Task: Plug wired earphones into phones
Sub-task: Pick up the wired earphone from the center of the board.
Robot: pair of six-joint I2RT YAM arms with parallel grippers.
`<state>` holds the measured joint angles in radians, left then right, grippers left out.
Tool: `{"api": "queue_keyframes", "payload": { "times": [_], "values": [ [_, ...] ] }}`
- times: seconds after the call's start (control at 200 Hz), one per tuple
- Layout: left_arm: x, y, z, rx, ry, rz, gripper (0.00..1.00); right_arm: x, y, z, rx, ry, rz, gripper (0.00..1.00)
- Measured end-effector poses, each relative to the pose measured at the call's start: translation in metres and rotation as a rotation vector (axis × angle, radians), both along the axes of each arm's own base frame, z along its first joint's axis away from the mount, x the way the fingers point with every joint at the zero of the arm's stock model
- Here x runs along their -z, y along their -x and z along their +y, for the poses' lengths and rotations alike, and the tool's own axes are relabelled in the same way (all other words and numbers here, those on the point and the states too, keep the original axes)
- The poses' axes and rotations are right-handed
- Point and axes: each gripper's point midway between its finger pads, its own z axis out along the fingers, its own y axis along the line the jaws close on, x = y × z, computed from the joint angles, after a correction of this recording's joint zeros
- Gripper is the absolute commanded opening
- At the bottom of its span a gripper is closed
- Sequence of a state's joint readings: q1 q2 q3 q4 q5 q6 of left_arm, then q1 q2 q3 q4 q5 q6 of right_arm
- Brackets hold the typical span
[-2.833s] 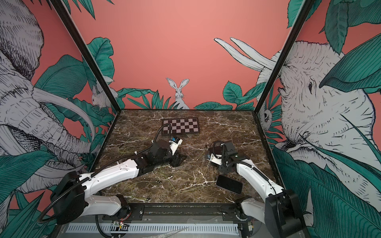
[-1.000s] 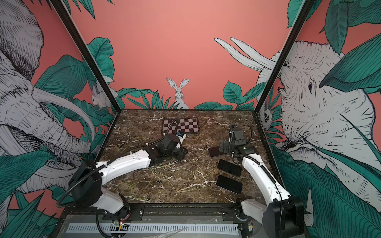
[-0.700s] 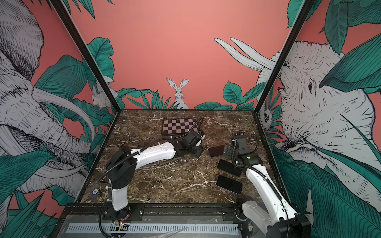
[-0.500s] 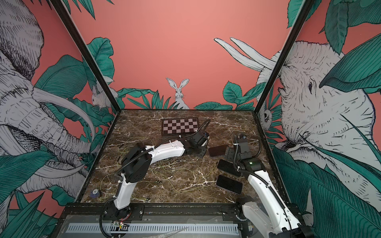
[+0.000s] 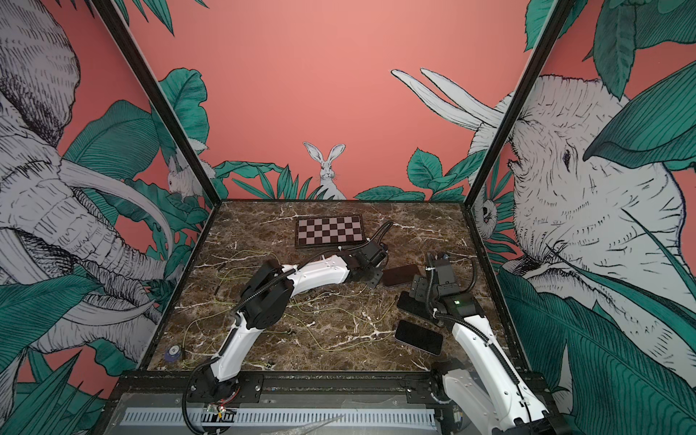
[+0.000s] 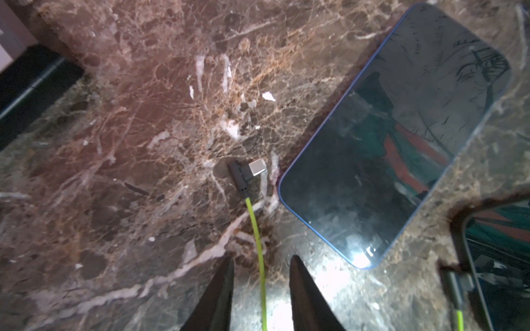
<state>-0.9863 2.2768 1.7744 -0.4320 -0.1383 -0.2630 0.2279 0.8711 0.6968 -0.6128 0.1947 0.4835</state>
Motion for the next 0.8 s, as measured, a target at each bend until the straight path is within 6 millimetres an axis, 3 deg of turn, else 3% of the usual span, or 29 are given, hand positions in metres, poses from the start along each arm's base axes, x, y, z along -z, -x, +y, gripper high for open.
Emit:
{"api": "queue_keyframes", "payload": {
  "times": [0.095,0.195,0.39,0.545,0.655,0.8],
  "values": [
    [0.008,0.002,-0.001,0.007,-0.015,0.009,0.20,-0.002,0.000,0.000,0.002,-0.003,-0.008,0.86],
    [0.013,0.004,-0.001,0.013,-0.027,0.013,0.00,-0.005,0.001,0.000,0.003,-0.007,-0.021,0.86],
    [0.011,0.003,0.002,0.012,-0.036,-0.007,0.00,-0.009,0.001,0.001,-0.008,-0.015,-0.038,0.85],
    [0.009,0.012,0.024,0.021,-0.076,-0.022,0.00,-0.021,-0.003,0.012,-0.076,-0.041,-0.094,0.82],
    [-0.012,0.020,0.043,0.038,-0.072,-0.054,0.00,-0.030,-0.006,0.028,-0.171,-0.083,-0.150,0.82],
    [-0.068,0.026,0.066,0.066,0.009,-0.149,0.00,-0.038,-0.006,0.050,-0.296,-0.148,-0.225,0.82]
  ]
}}
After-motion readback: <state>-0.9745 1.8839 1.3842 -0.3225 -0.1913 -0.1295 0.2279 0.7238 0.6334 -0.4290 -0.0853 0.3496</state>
